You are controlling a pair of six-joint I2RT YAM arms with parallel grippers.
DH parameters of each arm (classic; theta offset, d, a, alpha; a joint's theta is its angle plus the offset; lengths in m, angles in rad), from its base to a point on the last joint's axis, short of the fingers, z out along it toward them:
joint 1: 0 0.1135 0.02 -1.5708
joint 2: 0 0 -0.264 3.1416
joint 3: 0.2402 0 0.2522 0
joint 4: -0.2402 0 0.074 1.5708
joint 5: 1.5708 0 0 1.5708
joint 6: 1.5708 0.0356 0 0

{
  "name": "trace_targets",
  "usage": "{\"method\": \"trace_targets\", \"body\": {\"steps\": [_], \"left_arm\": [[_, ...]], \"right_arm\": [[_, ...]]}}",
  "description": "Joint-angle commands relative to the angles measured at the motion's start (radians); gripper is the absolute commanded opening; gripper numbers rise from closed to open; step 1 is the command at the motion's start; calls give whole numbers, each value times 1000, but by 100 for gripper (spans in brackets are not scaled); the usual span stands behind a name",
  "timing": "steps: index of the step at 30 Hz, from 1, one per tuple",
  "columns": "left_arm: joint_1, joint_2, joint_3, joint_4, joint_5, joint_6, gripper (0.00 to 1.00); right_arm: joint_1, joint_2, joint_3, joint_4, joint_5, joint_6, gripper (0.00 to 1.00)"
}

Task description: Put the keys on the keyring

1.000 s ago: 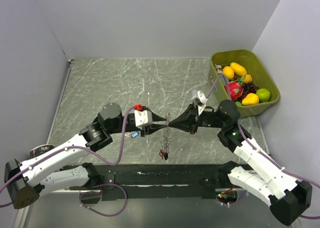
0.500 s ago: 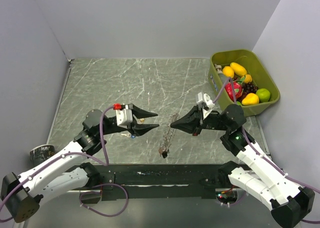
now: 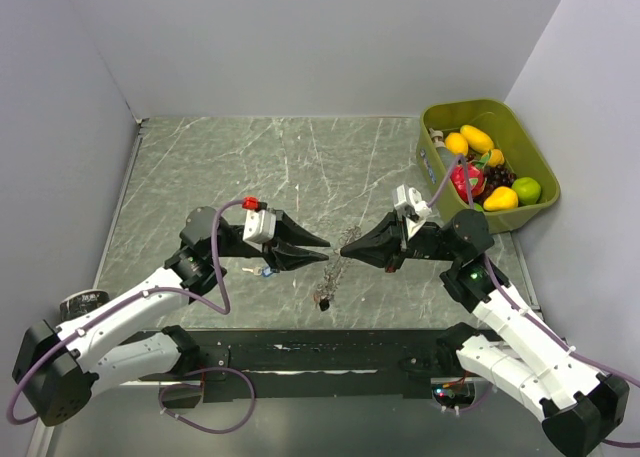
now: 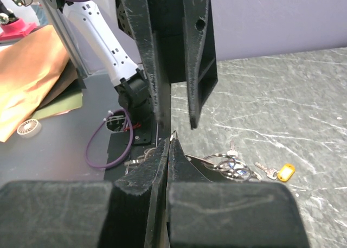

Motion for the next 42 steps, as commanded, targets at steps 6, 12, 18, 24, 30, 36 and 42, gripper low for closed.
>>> {"method": "trace_targets", "body": {"steps": [6,12,18,24,30,36,42], "left_arm": [[-11,39,64,60,49,-43,34],[-37,66,84,38,37,-24,33],[-41,85,92,20,25,-20,28],[-43,102,105,-12,5,-4,27],[-43,109,107,-19,-9,-1,19],[-43,126,118,-33,-36,-27,30],[-43,82,84,-15,-90,-21,36]], "right_arm": [[8,-11,10,70,29,8,0],[8,-10,8,74,33,13,0],[7,-19,4,73,39,14,0],[7,-28,2,79,41,17,0],[8,-30,2,87,33,24,0],[8,-45,15,68,33,19,0],[8,-54,11,59,36,18,0]]}}
